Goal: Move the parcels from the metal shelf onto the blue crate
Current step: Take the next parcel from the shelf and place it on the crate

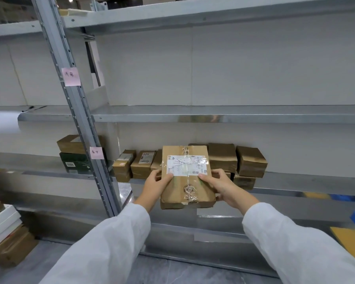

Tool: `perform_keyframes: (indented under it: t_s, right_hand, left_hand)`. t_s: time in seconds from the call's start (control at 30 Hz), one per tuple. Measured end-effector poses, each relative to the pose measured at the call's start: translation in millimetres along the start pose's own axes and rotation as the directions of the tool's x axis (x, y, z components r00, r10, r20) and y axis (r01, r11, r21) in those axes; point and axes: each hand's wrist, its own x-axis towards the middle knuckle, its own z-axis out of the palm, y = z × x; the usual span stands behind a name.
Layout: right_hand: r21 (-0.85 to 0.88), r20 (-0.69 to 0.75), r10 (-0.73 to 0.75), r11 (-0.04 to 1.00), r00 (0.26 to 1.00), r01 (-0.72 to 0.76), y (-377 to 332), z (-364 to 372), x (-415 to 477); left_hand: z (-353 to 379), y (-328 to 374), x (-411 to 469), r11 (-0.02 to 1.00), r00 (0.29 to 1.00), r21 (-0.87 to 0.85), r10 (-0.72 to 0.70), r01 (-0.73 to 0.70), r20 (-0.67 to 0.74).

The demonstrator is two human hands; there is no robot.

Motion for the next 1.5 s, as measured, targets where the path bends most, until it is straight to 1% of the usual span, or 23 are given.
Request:
perform_keyframes:
  t_s: [0.13,0.23,0.37,0.47,0.63,0.73,0.83,1.0,1.07,1.2,1.27,1.37,1.5]
  right_hand:
    - [0.001,-0.1,0.009,1.0,0.995,-0.009,12.1,-0.9,2.6]
    - [-0.023,-0.143,0.033,0.999,0.989,-0.036,17.1,6.4,5.7]
    - [-0.022,-0.194,0.036,0.999,0.98,-0.041,23.4,16.2,5.2]
    - [-0.034,-0.209,0.06,0.997,0.976,-0.069,26.0,9.8,-2.2]
    - [-0.02,-0.295,0.095,0.994,0.951,-0.105,29.7,-20.9,-21.9]
    - [0.019,-0.392,0.12,0.992,0.912,-0.122,42.2,-44.7,-49.3]
    - [0.054,-0.498,0.136,0.991,0.856,-0.126,57.7,-71.5,-83.7]
    - [0.124,-0.661,0.17,0.985,0.731,-0.116,78.9,-134.5,-154.0]
    - [0.167,-0.717,0.191,0.981,0.671,-0.101,89.6,-165.5,-189.3]
    - [0.219,-0.787,0.245,0.969,0.566,-0.115,114.7,-225.7,-253.8]
    - [0.24,-0.793,0.266,0.963,0.548,-0.121,131.0,-258.5,-284.1]
    - [0.257,-0.798,0.274,0.96,0.537,-0.108,155.1,-305.7,-318.2]
    - [0.264,-0.798,0.268,0.961,0.539,-0.087,182.5,-373.7,-362.9]
  left_hand:
    - [10.4,-8.1,3.2,1.0,1.0,0.016,-0.02,0.019,0.024]
    - [8.2,-16.3,6.2,0.999,0.997,0.018,-0.04,0.039,0.062]
    - [1.4,-24.0,18.2,0.997,0.994,0.063,-0.052,0.046,0.097]
    - [7.4,-24.7,29.1,0.997,0.986,0.069,-0.046,0.035,0.163]
    - [41.9,-24.7,37.6,0.997,0.953,0.075,-0.028,0.006,0.302]
    - [76.4,-21.1,32.0,0.992,0.913,0.126,-0.025,-0.029,0.408]
    - [118.2,-12.8,17.8,0.989,0.875,0.128,-0.003,-0.068,0.484]
    - [207.2,4.0,-24.7,0.996,0.732,0.043,0.028,-0.077,0.68]
    - [251.3,11.8,-48.0,0.997,0.676,0.023,0.036,-0.078,0.736]
    - [332.7,21.4,-97.5,0.994,0.576,0.045,0.018,-0.095,0.817]
    - [373.2,23.8,-124.5,0.992,0.546,0.05,0.024,-0.119,0.837]
    - [427.6,23.4,-158.3,0.994,0.517,0.039,0.021,-0.105,0.856]
    - [501.2,29.3,-206.1,0.994,0.484,0.042,0.013,-0.102,0.875]
